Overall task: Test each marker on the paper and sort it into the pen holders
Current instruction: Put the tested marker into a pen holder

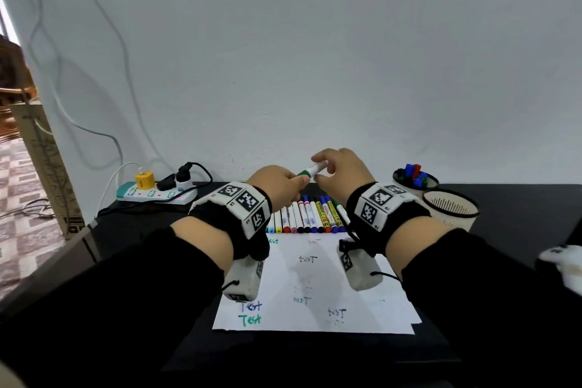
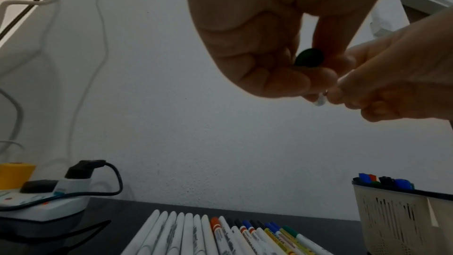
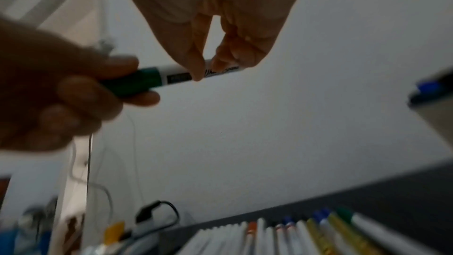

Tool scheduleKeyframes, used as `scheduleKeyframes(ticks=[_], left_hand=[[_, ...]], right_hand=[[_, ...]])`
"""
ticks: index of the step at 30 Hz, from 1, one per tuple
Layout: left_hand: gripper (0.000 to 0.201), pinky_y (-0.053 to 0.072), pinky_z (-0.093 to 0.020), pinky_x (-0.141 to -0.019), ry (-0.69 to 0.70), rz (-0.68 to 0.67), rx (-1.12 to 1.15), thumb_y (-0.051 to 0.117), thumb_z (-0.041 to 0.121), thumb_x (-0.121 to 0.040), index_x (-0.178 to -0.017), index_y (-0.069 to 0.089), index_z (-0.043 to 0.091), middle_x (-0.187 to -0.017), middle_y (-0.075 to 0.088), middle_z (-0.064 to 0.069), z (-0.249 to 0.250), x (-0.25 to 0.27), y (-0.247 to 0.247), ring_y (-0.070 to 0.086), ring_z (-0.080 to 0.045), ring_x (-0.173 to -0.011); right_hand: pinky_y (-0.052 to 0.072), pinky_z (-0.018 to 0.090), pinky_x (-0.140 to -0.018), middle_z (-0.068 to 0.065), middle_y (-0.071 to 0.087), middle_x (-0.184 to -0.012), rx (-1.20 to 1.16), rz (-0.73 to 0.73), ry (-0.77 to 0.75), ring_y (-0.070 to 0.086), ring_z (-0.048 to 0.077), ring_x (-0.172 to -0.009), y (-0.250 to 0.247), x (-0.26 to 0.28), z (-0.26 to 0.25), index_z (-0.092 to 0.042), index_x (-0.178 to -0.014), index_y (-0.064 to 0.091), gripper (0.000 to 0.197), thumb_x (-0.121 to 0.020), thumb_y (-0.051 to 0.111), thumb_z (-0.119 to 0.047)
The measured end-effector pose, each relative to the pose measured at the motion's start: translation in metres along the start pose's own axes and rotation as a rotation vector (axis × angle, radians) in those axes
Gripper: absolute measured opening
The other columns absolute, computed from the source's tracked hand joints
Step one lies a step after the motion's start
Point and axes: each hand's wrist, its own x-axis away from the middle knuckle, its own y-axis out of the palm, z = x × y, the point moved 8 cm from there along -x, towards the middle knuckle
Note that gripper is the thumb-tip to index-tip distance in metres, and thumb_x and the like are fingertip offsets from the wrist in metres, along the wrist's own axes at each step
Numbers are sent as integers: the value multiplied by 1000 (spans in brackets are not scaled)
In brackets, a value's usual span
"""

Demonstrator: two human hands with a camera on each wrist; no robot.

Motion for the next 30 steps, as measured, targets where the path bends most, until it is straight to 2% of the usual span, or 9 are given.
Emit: scheduleKeyframes(ticks=[2, 4, 6, 8, 10, 13, 17, 22, 30], left_hand=[[37, 41, -25, -65, 42, -23, -73, 43, 43, -96, -97, 65, 14, -75, 61, 4, 12, -2, 5, 53, -13, -67], [37, 41, -25, -70, 97, -75, -110, 38, 46, -97, -102, 63, 18, -77, 61, 9, 23, -4, 14, 55, -9, -73], [43, 41, -27, -85, 148, -167, -198, 33, 49, -97, -120, 57, 22, -101, 64, 8, 29, -6, 29, 57, -10, -96], [51, 34, -30, -100, 173, -255, -348, 30, 51, -97, -137, 43, 22, -134, 52, 3, 28, -10, 48, 47, -15, -122], [55, 30, -29, -104, 169, -334, -479, 31, 51, -97, -144, 33, 22, -145, 41, 2, 22, -15, 70, 40, -18, -131], [59, 27, -32, -108, 174, -433, -631, 32, 53, -96, -148, 23, 25, -151, 32, 0, 18, -22, 109, 34, -22, -136], [66, 21, -36, -112, 202, -561, -720, 35, 54, -95, -150, 14, 22, -156, 20, 0, 16, -29, 153, 24, -22, -141], [77, 14, -43, -114, 302, -678, -883, 35, 53, -95, -151, -1, 14, -158, -7, -8, 10, -33, 196, 1, -23, -146], [92, 3, -42, -117, 272, -794, -904, 35, 62, -90, -148, -15, 11, -154, -23, -9, -21, -38, 223, -14, -24, -144]], right_hand=[[41, 26, -78, 6, 51, -111, 139, -17, -21, 53, 21, -98, -3, -3, 5, -19, -116, 57, 26, -90, 58, -18], [41, 29, -75, 10, 53, -110, 217, -32, 7, 54, 26, -96, -9, -6, 17, -14, -112, 53, 21, -91, 54, -18], [39, 30, -70, 12, 57, -104, 229, -12, 94, 52, 27, -86, -22, -8, 38, -11, -108, 48, 17, -91, 50, -17], [40, 29, -69, 13, 60, -99, 152, 16, 216, 51, 27, -81, -37, -8, 65, -10, -108, 48, 18, -90, 50, -16], [42, 28, -71, 10, 59, -96, 35, 53, 340, 53, 27, -82, -52, -5, 93, -12, -109, 52, 21, -89, 51, -16], [44, 29, -74, 5, 57, -95, -55, 130, 446, 56, 27, -86, -72, 0, 127, -16, -108, 54, 22, -87, 52, -16], [41, 26, -72, 3, 56, -97, -95, 188, 477, 55, 24, -87, -86, 3, 156, -16, -110, 56, 23, -88, 51, -16], [40, 26, -74, 7, 63, -109, -71, 193, 545, 59, 25, -98, -89, -4, 191, -17, -113, 58, 23, -90, 51, -18], [42, 27, -80, 8, 61, -116, 12, 165, 478, 57, 26, -105, -77, -24, 203, -16, -117, 56, 25, -94, 51, -20]])
